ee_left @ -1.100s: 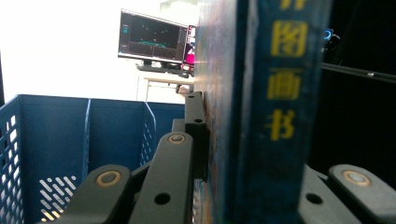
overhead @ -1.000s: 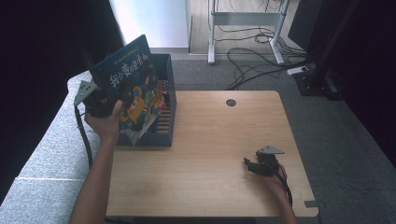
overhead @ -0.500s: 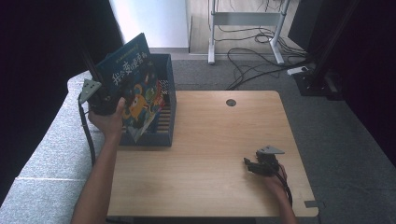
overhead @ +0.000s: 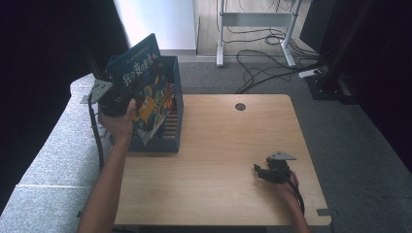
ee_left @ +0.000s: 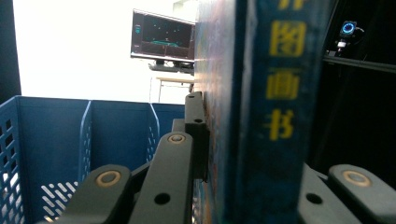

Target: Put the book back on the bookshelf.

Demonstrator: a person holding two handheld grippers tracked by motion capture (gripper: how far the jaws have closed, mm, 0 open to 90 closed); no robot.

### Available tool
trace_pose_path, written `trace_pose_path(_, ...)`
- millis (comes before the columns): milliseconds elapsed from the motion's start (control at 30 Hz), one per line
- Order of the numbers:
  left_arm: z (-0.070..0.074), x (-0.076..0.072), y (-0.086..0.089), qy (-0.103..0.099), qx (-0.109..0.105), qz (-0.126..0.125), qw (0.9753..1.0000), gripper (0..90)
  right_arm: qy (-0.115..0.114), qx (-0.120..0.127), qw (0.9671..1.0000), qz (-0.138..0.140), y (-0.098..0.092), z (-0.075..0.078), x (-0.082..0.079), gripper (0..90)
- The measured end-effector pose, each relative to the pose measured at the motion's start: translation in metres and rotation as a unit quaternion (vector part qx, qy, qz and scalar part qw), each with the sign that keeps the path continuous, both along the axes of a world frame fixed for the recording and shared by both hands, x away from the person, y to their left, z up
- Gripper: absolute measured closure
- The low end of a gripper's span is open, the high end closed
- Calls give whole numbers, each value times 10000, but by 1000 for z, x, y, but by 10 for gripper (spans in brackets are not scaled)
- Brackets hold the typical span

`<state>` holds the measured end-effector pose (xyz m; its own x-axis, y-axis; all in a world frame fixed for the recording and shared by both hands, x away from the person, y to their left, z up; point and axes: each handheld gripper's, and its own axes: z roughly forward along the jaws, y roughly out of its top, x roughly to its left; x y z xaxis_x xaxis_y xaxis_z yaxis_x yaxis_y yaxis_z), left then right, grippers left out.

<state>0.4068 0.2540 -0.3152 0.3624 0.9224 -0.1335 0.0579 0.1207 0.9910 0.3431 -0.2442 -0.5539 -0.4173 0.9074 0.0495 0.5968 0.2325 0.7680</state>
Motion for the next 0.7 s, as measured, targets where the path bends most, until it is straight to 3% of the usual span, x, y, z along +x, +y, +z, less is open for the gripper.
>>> trace_pose_path(200,-3,3,-7,-7,77,60,10000,825,-2,-14,10000,6,0,0,0,360)
trace_pose_path(567,-8,12,-11,-38,-36,152,9999,825,-19,-75,10000,-8,1,0,0,358)
trace_pose_path(700,-10,15,-15,-36,18,251,9997,825,-13,-50,10000,-7,1,0,0,359)
